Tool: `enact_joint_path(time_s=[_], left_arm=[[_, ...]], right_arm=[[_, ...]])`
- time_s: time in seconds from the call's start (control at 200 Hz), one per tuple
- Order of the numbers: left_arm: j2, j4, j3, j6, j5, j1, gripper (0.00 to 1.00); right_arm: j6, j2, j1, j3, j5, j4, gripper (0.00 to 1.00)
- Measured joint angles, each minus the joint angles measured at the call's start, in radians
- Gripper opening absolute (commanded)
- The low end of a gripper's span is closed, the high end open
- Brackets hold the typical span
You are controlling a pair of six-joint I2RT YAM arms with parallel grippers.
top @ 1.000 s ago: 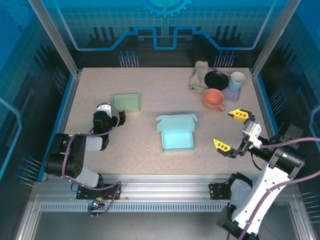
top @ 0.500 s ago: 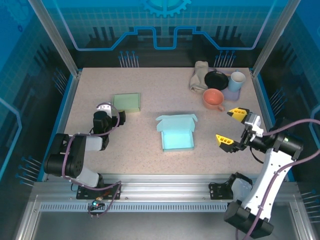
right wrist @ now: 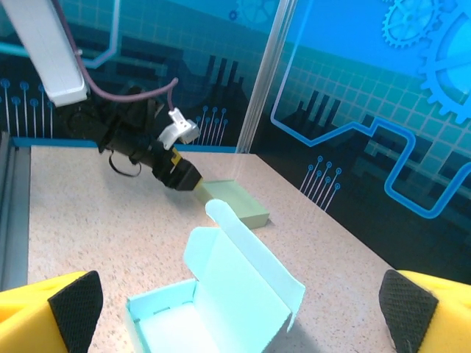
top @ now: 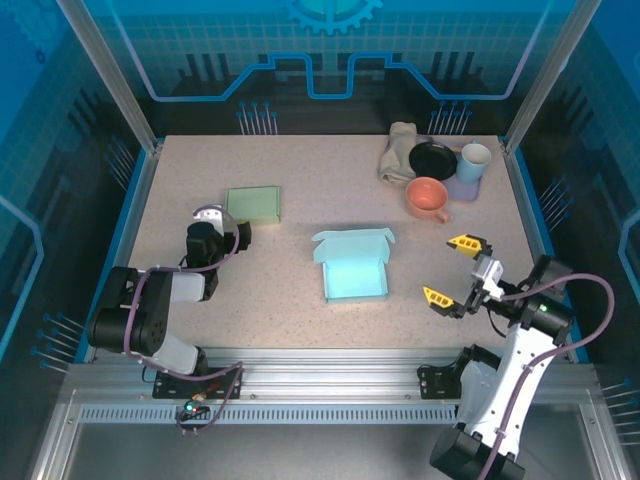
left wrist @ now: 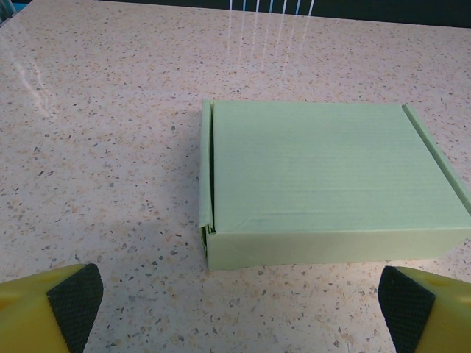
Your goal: Fold the paper box
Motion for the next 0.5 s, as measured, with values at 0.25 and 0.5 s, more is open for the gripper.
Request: enact_joint_path(time_s=[0.25,0.5], left_arm=[[0.000,0.000,0.000,0.000,0.003,0.000,0.99],[0.000,0.000,0.000,0.000,0.003,0.000,0.99]], right_arm=[[0.035,0.117,-0.007,-0.142,0.000,0.064,1.00],[-0.256,0.163,0.035,-0.015,0.000,-0.342,1.00]])
